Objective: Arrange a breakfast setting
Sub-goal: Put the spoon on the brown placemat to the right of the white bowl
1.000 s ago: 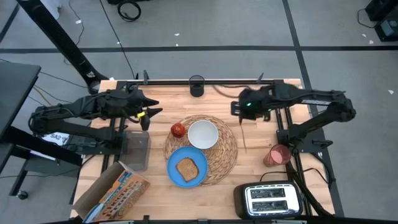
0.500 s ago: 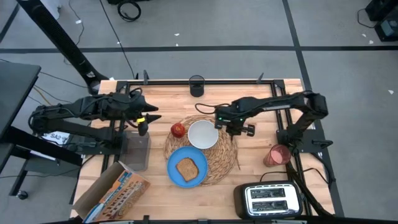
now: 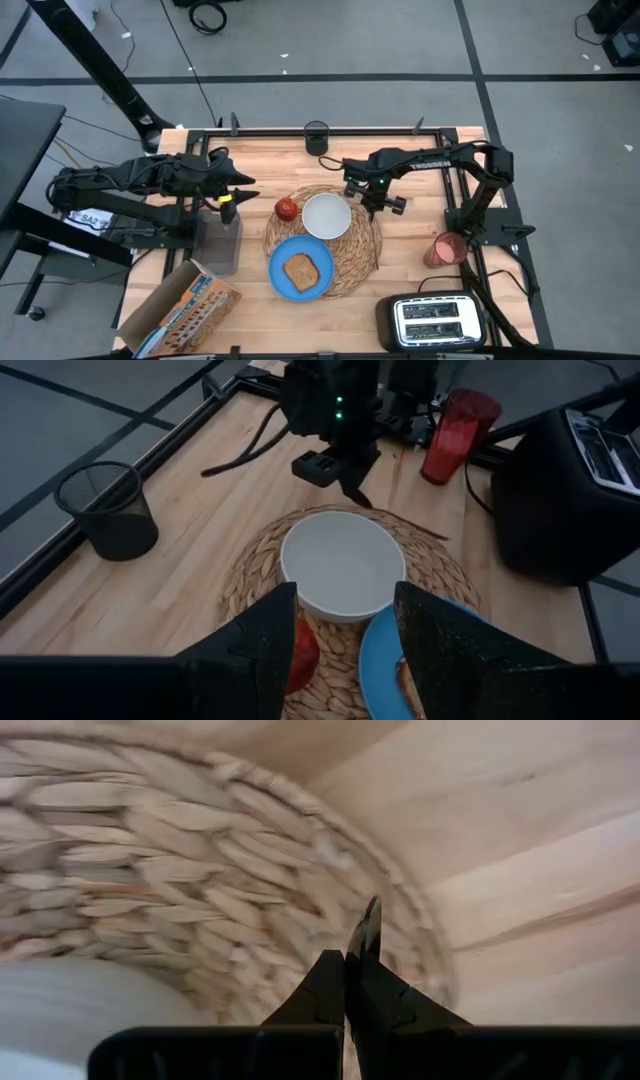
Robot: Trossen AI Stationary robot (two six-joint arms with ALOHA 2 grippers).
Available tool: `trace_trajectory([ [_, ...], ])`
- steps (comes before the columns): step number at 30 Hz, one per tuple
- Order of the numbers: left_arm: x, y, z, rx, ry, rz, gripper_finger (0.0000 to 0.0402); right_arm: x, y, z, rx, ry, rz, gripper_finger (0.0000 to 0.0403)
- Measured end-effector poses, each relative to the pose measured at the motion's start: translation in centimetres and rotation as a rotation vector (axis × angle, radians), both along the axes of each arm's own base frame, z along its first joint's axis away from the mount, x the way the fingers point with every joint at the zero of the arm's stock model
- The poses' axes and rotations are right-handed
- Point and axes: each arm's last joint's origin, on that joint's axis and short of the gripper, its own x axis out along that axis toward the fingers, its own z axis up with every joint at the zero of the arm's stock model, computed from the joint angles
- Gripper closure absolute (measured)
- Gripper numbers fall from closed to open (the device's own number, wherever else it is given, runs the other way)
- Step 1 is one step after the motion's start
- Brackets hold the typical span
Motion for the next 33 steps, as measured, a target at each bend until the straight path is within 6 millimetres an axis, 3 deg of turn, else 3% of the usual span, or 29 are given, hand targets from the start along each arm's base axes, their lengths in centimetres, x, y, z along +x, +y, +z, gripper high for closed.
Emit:
trace_trajectory([
  [22,0.0,0.1,0.0,0.009,0.0,0.005,0.0225,0.2,0.1,-1.6,-0.039,-0.06,-0.058,0.0392],
  [33,0.0,0.1,0.0,0.009,0.0,0.005,0.0225,0.3,0.1,-1.6,-0.082,-0.054,-0.072,0.034],
])
